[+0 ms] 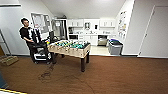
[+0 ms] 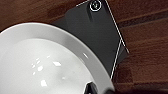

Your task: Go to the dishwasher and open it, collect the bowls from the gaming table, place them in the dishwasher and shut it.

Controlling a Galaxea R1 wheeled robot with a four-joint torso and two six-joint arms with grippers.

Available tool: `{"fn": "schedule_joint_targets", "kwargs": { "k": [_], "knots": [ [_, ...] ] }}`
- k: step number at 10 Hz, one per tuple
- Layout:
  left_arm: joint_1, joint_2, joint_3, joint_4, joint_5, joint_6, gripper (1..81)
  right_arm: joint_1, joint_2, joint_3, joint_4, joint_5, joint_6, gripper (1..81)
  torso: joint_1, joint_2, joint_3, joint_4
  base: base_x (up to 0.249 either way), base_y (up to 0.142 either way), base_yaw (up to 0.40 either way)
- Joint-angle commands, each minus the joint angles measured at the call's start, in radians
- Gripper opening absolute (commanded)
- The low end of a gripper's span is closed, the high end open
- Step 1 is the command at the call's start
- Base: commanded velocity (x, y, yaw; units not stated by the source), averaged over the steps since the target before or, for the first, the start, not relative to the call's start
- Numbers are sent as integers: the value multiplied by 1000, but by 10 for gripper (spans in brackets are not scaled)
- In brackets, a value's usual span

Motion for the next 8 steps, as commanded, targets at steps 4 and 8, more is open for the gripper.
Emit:
{"fn": "schedule_joint_targets", "kwargs": {
  "k": [4,8],
  "knots": [
    [-39,-4,0,-2,43,-2,10,45,-11,1,-13,-44,-4,10,0,0,0,0,17,0,0],
    [-39,-1,-2,-2,43,-2,10,42,-11,1,-13,-43,-4,10,-1,-1,1,0,148,0,0]
  ]
}}
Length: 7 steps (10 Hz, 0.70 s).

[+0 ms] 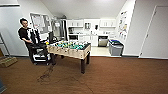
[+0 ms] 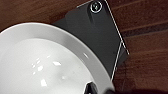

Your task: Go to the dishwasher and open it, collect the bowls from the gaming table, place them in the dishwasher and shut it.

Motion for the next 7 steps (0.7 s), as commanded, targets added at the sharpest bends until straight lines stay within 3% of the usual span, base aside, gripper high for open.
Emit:
{"fn": "schedule_joint_targets", "kwargs": {
  "k": [1,7],
  "knots": [
    [-36,-2,-2,-1,49,-2,10,37,-11,2,-11,-50,-4,10,0,0,0,0,161,0,0],
    [-34,-1,-1,3,49,0,10,39,-9,2,-15,-50,-4,10,0,0,0,0,150,0,0]
  ]
}}
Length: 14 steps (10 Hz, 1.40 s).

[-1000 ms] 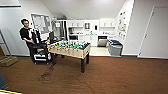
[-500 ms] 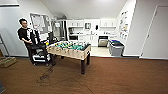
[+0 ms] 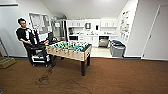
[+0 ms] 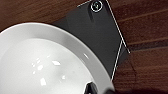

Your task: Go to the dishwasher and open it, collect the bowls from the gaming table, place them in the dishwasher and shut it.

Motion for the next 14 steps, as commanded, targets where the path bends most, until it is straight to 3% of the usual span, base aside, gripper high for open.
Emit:
{"fn": "schedule_joint_targets", "kwargs": {
  "k": [1,9,14],
  "knots": [
    [-46,-5,-2,3,46,-2,10,47,-12,2,-13,-48,-4,10,0,0,0,0,124,-65,0],
    [-46,-5,-2,3,46,0,10,47,-11,1,-13,-51,-4,10,0,0,0,0,124,-77,0],
    [-46,-5,-2,3,46,0,10,44,-11,-3,-13,-51,-4,10,0,0,0,0,130,0,0]
  ]
}}
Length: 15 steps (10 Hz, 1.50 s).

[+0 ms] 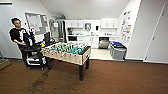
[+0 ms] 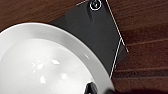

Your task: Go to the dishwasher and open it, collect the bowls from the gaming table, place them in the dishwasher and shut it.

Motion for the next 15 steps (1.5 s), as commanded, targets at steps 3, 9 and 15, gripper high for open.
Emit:
{"fn": "schedule_joint_targets", "kwargs": {
  "k": [3,9,15],
  "knots": [
    [-47,-2,-3,1,45,0,10,47,-12,0,-11,-45,-4,10,-1,0,0,0,138,0,0],
    [-47,2,-1,4,45,0,10,46,-12,0,-11,-42,-4,10,0,0,0,0,138,0,0],
    [-46,4,-1,7,45,0,10,45,-12,0,-12,-42,-4,10,0,0,0,0,139,0,0]
  ]
}}
